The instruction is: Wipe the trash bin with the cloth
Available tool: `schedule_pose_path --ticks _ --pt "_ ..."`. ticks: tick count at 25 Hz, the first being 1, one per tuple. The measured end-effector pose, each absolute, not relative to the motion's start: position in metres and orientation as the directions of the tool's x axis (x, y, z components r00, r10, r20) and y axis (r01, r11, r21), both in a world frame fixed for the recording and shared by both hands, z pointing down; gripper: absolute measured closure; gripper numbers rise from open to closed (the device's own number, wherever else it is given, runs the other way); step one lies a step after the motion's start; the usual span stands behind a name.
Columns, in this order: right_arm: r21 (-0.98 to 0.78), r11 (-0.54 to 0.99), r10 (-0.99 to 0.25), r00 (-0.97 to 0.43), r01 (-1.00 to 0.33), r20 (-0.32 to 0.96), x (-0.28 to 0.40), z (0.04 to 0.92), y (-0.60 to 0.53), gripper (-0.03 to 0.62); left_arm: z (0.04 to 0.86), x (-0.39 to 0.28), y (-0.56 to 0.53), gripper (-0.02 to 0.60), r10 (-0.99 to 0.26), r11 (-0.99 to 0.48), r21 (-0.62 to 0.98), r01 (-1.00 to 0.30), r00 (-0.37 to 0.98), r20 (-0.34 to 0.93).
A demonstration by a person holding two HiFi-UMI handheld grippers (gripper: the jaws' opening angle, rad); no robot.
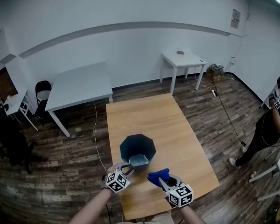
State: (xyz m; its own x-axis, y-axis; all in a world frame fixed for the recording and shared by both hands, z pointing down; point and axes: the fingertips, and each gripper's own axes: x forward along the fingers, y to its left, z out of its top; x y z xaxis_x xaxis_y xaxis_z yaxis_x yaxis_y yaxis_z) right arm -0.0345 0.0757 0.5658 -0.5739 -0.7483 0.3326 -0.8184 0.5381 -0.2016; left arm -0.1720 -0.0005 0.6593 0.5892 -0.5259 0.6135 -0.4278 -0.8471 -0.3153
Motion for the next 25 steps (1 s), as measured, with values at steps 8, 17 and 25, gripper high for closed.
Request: schedule_pose_path --ticks 8,17,25 --pt "-0.228 0.543 -0.732 -0.589 -0.808 0.343 -0.030 0.574 0.056 0.514 0.664 -0.144 -0.003 0.468 -0.486 -0.874 -0.349 -0.338 0.577 0.657" --pt "-0.249 0.606 -0.658 -0.652 -0.755 0.377 -0.021 0.586 0.009 0.514 0.675 -0.117 -0.018 0.468 -0.483 -0.874 -0.355 -0.331 0.516 0.707" --pt "-0.273 0.659 -0.581 -0.704 -0.701 0.408 -0.016 0.607 -0.025 0.514 0.693 -0.109 -0.025 0.468 -0.452 -0.888 -0.357 -0.291 0.404 0.795"
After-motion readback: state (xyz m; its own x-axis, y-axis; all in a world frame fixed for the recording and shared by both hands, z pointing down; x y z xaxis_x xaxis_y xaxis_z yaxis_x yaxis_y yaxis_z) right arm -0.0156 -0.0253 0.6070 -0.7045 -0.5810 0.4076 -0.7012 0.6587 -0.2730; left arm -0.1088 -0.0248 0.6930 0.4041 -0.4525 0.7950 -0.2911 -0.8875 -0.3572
